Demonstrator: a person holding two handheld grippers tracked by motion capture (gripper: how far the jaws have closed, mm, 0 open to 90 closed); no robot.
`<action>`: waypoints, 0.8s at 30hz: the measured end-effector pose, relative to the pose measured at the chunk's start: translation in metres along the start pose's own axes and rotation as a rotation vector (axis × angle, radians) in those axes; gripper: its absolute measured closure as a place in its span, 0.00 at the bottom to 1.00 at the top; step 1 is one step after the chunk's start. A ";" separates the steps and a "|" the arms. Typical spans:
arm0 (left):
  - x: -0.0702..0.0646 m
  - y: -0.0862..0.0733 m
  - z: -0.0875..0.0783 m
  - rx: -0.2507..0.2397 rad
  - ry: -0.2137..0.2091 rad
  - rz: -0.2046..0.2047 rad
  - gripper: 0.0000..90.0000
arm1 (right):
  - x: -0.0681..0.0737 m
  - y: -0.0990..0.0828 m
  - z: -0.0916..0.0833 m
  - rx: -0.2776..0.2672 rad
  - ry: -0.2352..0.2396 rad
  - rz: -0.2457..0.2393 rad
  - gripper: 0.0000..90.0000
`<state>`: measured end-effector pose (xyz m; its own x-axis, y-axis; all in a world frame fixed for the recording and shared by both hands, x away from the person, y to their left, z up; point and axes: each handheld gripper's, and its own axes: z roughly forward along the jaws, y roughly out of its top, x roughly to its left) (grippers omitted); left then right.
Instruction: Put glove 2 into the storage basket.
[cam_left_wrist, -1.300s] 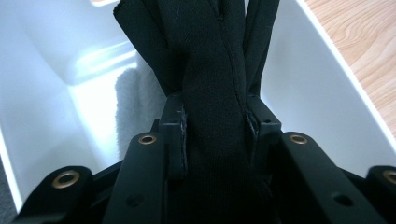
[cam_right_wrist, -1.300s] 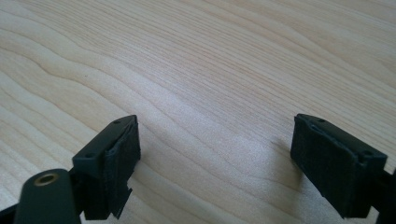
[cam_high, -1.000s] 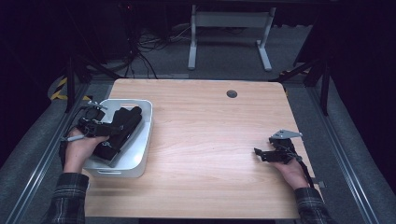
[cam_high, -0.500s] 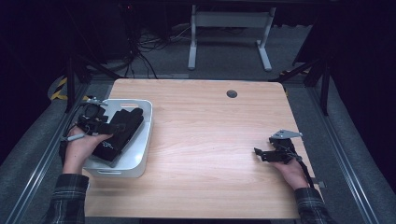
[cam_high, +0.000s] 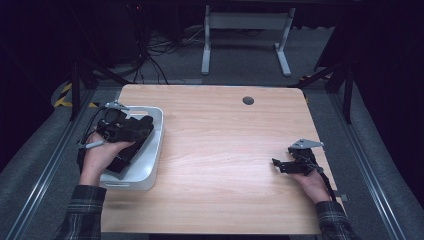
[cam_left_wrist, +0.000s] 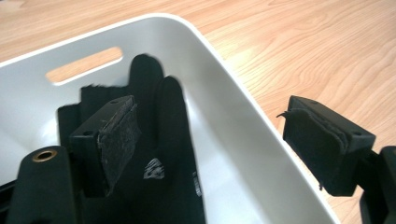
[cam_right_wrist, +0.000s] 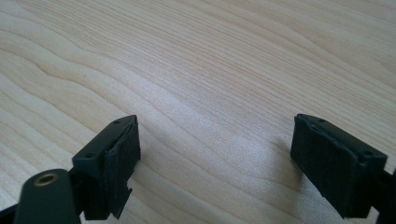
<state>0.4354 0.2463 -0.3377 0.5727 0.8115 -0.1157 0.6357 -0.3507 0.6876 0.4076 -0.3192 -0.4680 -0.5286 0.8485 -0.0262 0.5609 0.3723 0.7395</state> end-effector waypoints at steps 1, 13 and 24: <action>-0.003 0.001 0.001 -0.004 -0.008 0.003 0.20 | 0.000 0.000 0.000 0.000 0.000 0.001 0.18; -0.045 0.012 0.025 -0.034 -0.104 0.064 0.18 | 0.000 0.000 0.000 0.001 -0.004 0.001 0.18; -0.089 0.016 0.050 -0.046 -0.181 0.135 0.18 | 0.001 0.000 0.000 0.002 -0.005 -0.004 0.17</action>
<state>0.4206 0.1450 -0.3518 0.7369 0.6605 -0.1442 0.5253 -0.4251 0.7371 0.4075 -0.3186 -0.4681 -0.5272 0.8491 -0.0325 0.5605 0.3761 0.7378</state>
